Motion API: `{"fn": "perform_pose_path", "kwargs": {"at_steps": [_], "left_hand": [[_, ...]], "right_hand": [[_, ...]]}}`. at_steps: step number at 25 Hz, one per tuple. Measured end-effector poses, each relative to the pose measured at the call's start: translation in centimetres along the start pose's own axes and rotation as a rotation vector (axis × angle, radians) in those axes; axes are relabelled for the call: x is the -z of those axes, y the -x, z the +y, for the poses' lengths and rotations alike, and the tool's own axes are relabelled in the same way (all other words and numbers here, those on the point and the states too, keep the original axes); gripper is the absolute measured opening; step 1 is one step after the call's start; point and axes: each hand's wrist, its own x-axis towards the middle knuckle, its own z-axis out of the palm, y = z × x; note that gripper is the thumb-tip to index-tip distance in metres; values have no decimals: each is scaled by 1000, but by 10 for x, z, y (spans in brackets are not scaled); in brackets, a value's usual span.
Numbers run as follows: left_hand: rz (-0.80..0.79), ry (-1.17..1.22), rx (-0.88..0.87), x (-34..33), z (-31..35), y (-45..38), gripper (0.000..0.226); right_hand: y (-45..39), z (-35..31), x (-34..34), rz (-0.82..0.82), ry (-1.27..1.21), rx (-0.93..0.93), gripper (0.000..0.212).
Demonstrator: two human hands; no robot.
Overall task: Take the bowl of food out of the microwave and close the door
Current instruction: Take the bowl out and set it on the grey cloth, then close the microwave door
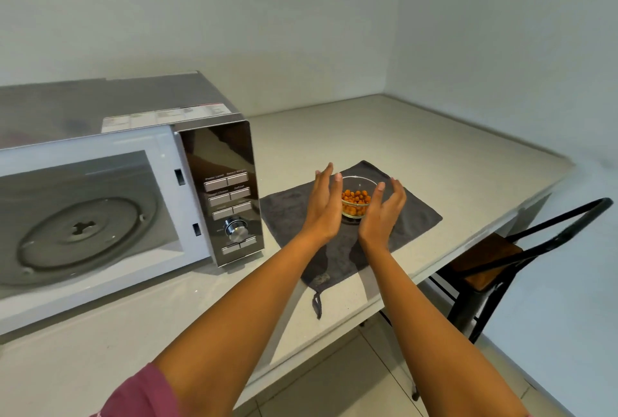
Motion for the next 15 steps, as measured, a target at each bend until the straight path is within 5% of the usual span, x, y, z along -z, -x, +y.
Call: {"fn": "perform_pose_path", "kwargs": {"at_steps": [6,15], "left_hand": [[-7,-81,-181,33,28,34,56],[255,-279,-295,118,51,97,54]], "right_hand": [[33,-48,-21,-67,-153,232,52],[96,-131,-67,-258,-366,355,54]]}}
